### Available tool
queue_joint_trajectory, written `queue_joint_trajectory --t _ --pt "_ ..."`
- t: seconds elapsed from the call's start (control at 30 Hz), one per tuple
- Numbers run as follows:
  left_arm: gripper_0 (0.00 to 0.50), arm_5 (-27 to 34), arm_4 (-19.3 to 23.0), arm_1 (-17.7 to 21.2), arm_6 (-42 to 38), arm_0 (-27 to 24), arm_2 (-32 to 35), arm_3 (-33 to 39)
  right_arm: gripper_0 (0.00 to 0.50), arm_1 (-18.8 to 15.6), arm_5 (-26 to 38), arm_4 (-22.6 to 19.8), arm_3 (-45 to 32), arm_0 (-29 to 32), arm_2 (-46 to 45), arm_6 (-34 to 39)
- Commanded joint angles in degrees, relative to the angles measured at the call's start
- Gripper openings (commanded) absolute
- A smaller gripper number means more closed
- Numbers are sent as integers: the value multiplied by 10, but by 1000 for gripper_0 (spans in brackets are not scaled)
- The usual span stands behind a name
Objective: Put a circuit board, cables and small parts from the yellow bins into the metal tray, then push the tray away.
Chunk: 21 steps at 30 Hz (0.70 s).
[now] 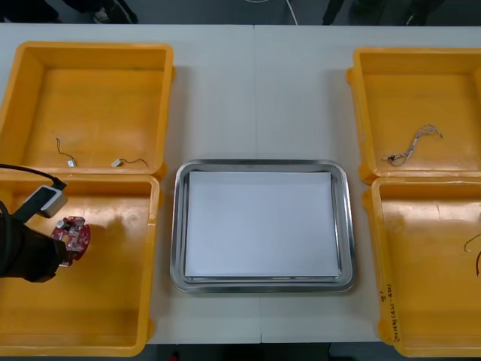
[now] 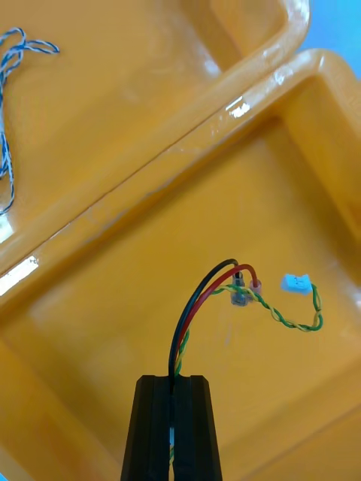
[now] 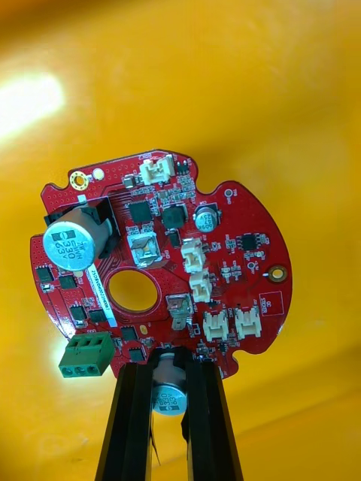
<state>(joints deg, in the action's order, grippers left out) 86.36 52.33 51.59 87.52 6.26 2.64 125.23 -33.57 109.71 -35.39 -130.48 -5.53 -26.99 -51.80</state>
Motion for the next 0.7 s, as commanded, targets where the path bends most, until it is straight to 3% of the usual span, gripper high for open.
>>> queue_joint_trajectory --t 0.03,0.27,0.7 --pt "0 1 -12 20 -50 4 -27 30 0 -47 3 -21 -29 -12 -22 -17" --pt "0 -23 -29 19 -56 6 -65 31 0 -104 3 -100 -30 -19 -22 -23" --pt "0 -52 -60 20 -53 27 -91 31 0 -171 3 -220 -35 -56 -16 -52"
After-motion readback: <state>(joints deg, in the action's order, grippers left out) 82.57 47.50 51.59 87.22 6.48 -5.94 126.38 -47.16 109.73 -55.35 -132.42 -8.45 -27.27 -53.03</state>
